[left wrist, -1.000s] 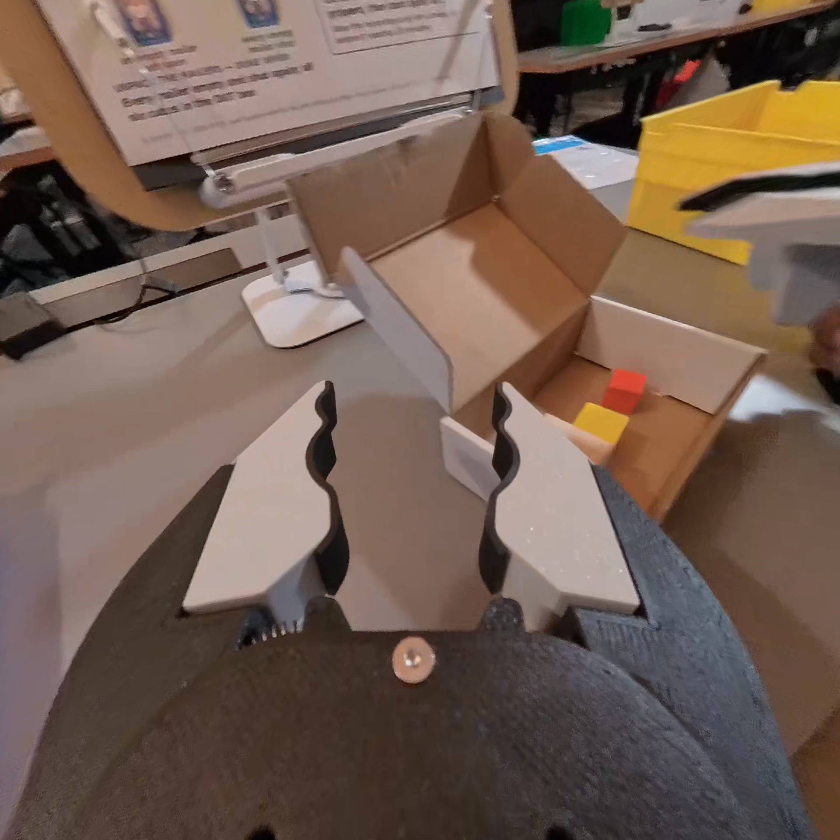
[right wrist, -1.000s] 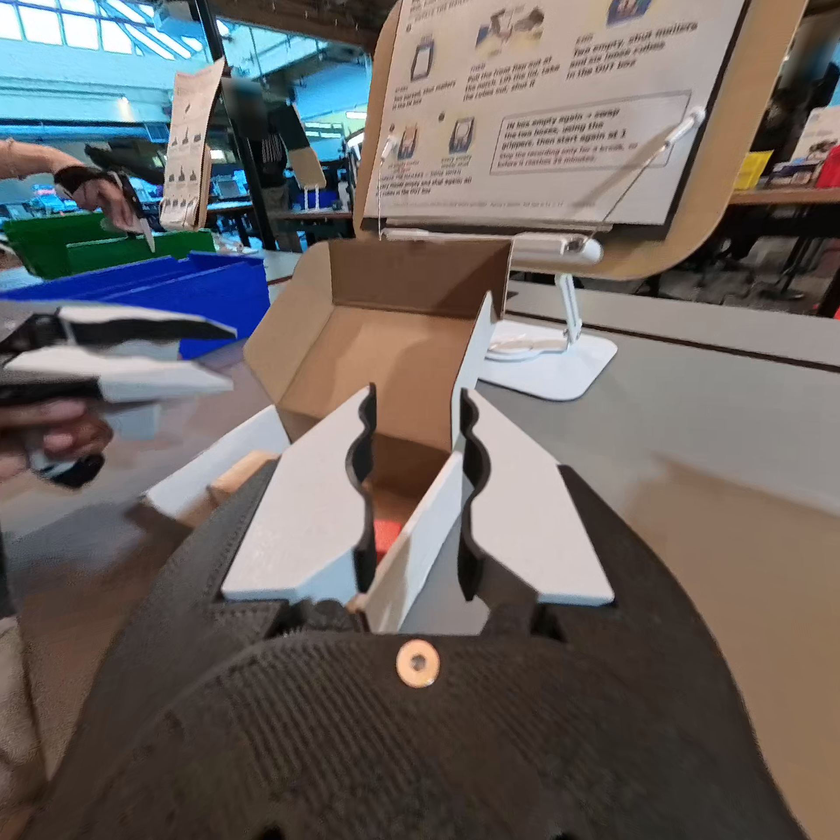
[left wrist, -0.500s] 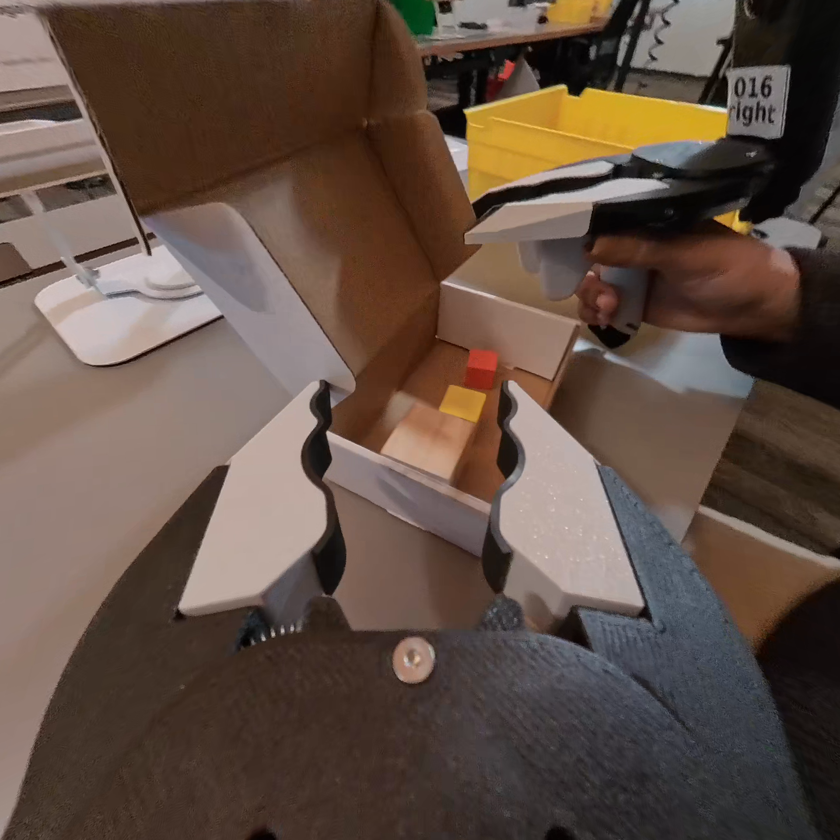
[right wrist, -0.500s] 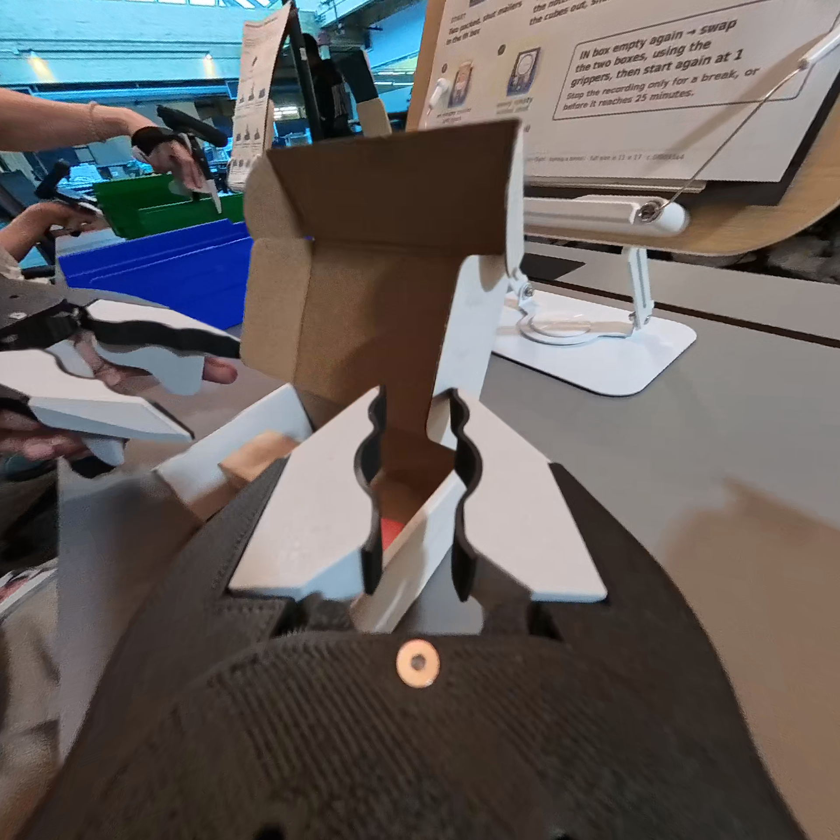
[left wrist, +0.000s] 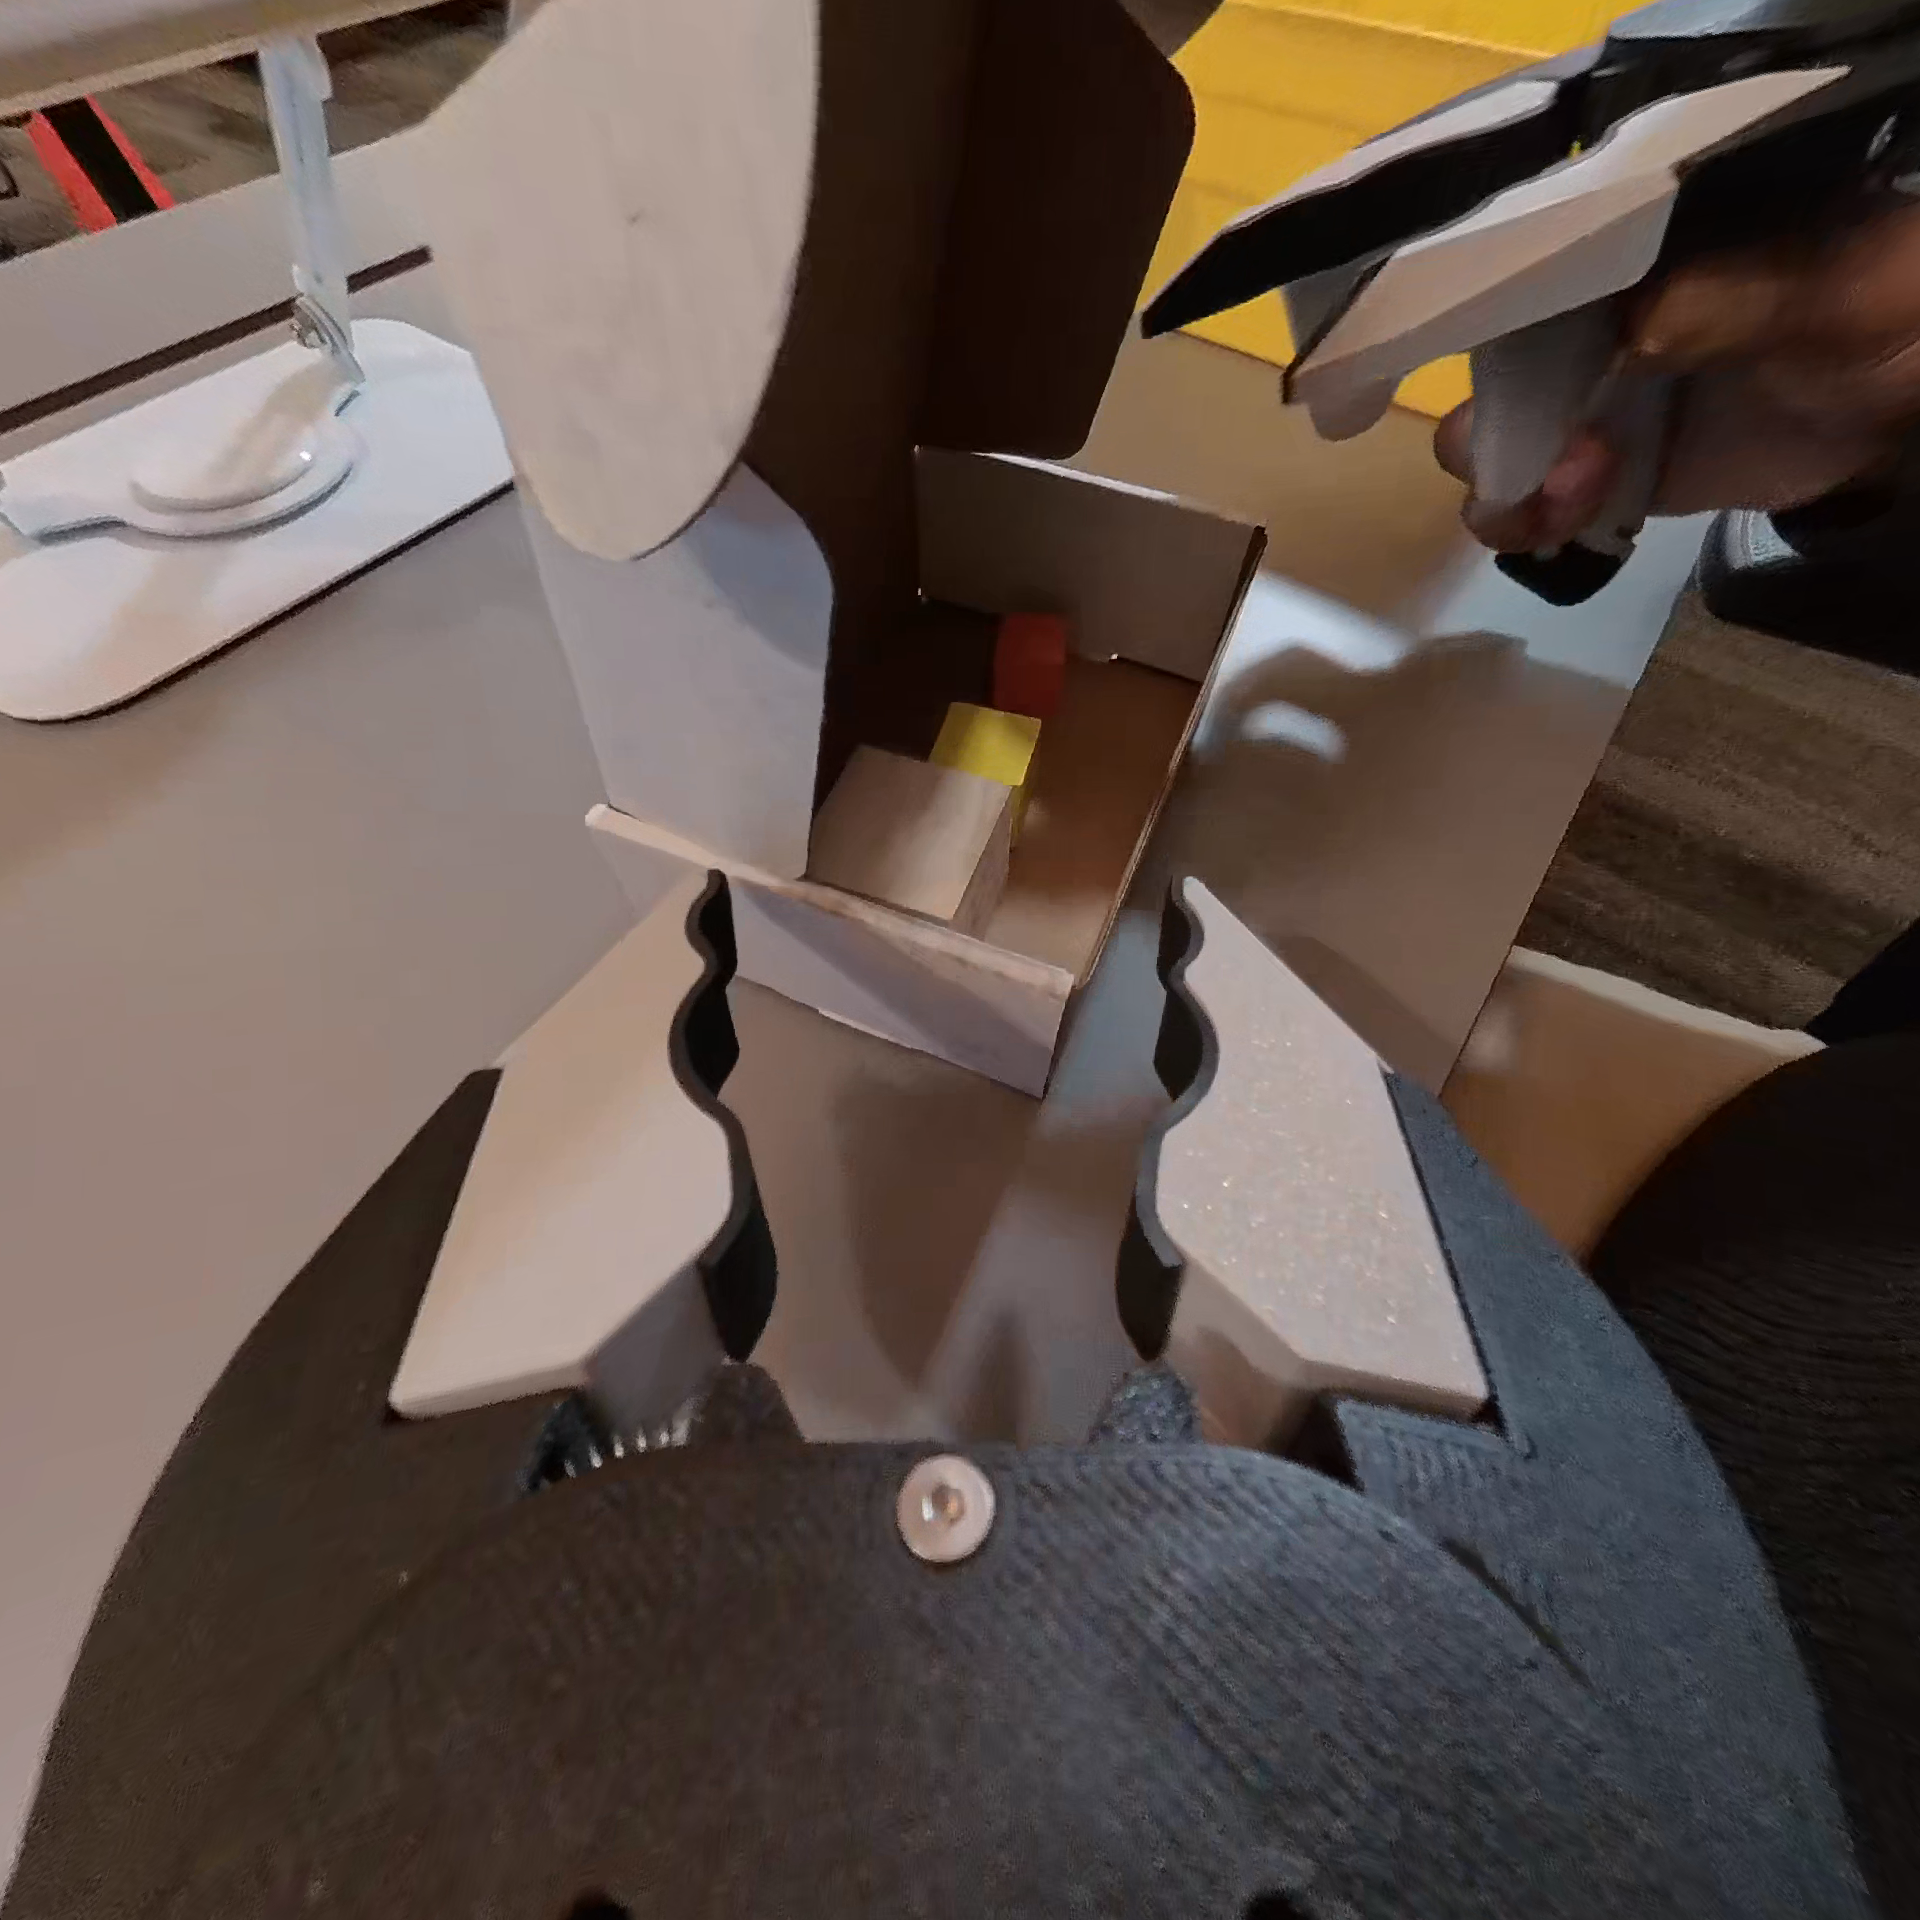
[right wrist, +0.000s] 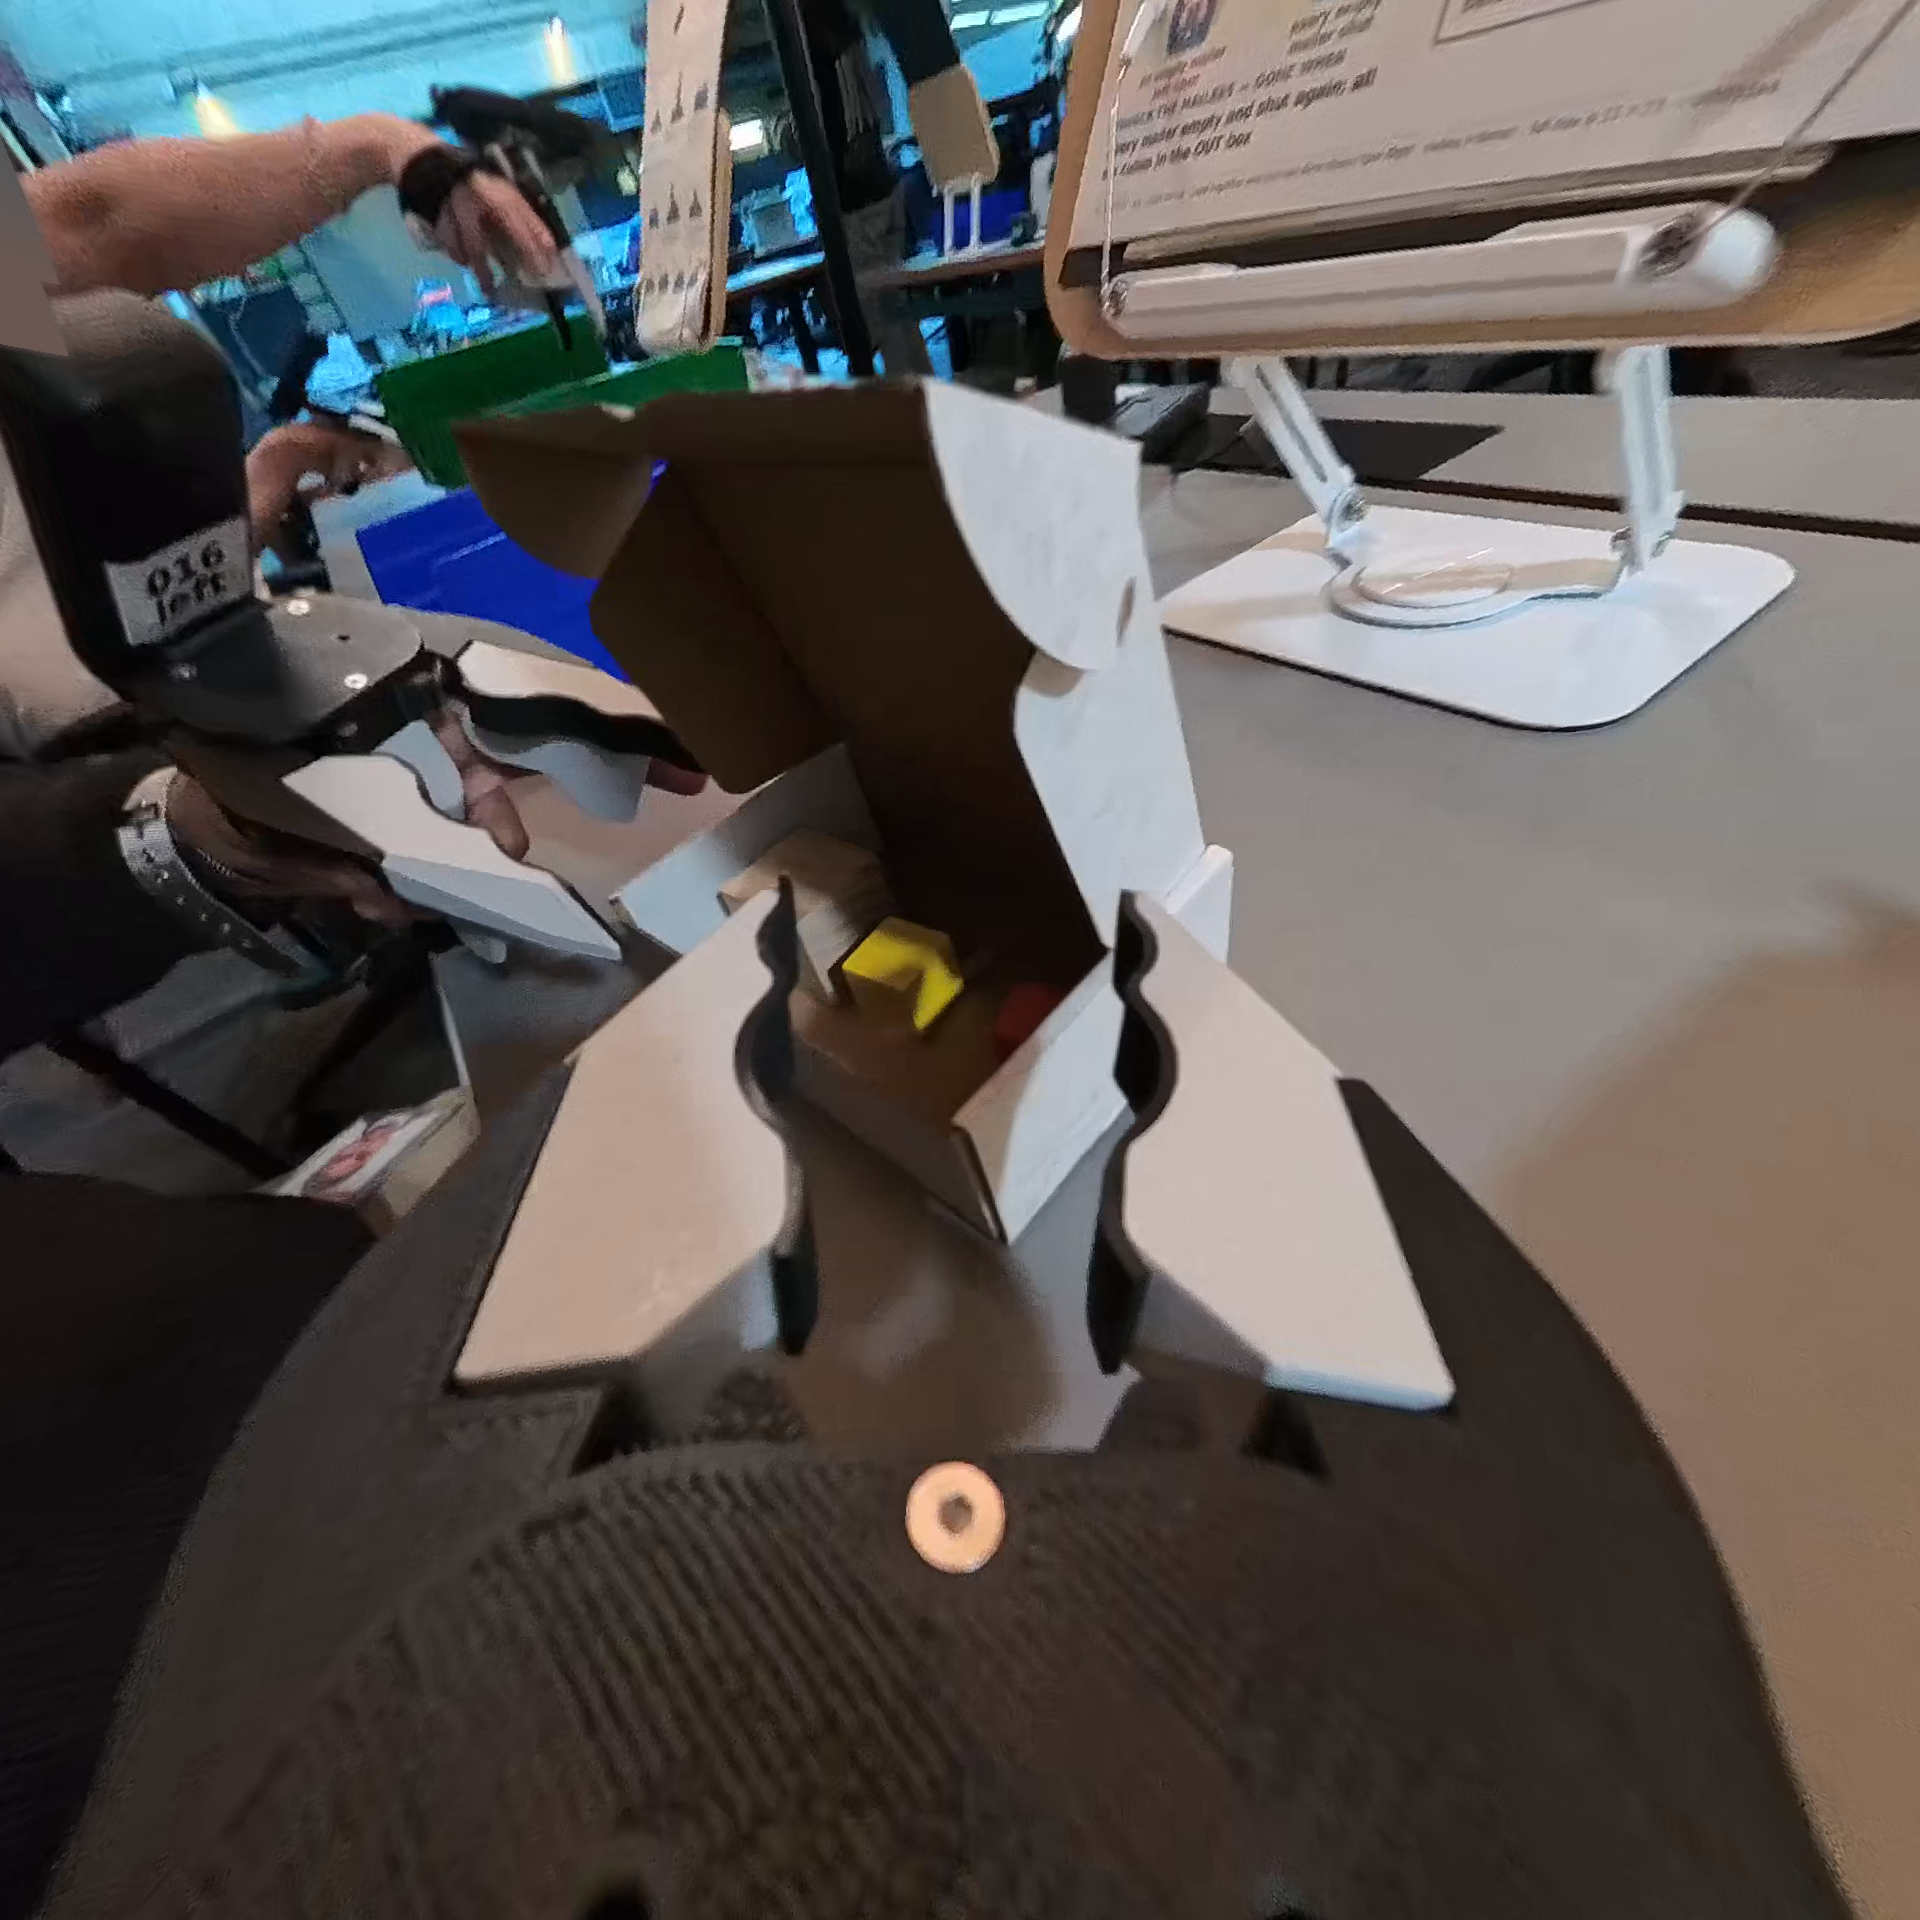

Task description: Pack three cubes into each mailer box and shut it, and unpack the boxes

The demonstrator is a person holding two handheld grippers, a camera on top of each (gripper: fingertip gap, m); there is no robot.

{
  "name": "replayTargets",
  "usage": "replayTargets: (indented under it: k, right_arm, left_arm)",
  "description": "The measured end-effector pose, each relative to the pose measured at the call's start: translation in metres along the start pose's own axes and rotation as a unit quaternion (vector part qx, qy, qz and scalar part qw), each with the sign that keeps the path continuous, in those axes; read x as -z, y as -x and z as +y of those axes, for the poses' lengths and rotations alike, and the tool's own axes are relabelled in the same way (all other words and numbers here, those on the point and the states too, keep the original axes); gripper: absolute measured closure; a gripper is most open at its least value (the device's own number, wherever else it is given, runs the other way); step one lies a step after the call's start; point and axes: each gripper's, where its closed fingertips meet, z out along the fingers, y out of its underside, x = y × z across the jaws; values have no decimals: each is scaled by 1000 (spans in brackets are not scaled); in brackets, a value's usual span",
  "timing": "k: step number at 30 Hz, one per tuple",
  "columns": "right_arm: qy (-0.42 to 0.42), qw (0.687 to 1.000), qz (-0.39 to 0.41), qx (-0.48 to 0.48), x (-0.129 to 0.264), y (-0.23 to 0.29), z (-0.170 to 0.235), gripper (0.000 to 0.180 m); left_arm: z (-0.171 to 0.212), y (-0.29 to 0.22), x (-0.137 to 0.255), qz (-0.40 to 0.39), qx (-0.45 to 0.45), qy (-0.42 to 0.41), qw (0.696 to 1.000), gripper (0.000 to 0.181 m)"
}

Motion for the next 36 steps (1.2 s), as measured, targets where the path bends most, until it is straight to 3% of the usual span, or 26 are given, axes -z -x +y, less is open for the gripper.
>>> replayTargets:
  k: [3, 8, 12, 16, 19, 25, 36]
  right_arm:
    - [-44, 999, 31, 8, 11, -9, -16, 120]
    - [-102, 990, 79, 59, 19, -16, -38, 122]
    - [-134, 968, 134, 164, 21, -13, -59, 137]
    - [-137, 945, 165, 246, 14, -5, -67, 150]
    - [-118, 949, 179, 230, 10, -6, -63, 177]
    - [-105, 967, 154, 174, 19, 0, -62, 177]
    - [-68, 983, 114, 128, 20, 11, -49, 176]
  left_arm:
    - [-9, 8, 10, -21, 9, -35, 999, 100]
    - [-54, 23, 34, -88, 1, -151, 985, 106]
    - [-64, 32, 36, -161, -29, -163, 973, 126]
    - [-67, 24, 27, -170, -48, -156, 972, 136]
    - [-68, 21, 27, -191, -72, -150, 967, 147]
    - [-66, 14, 31, -200, -103, -140, 964, 160]
    - [-54, 14, 26, -215, -134, -112, 961, 162]
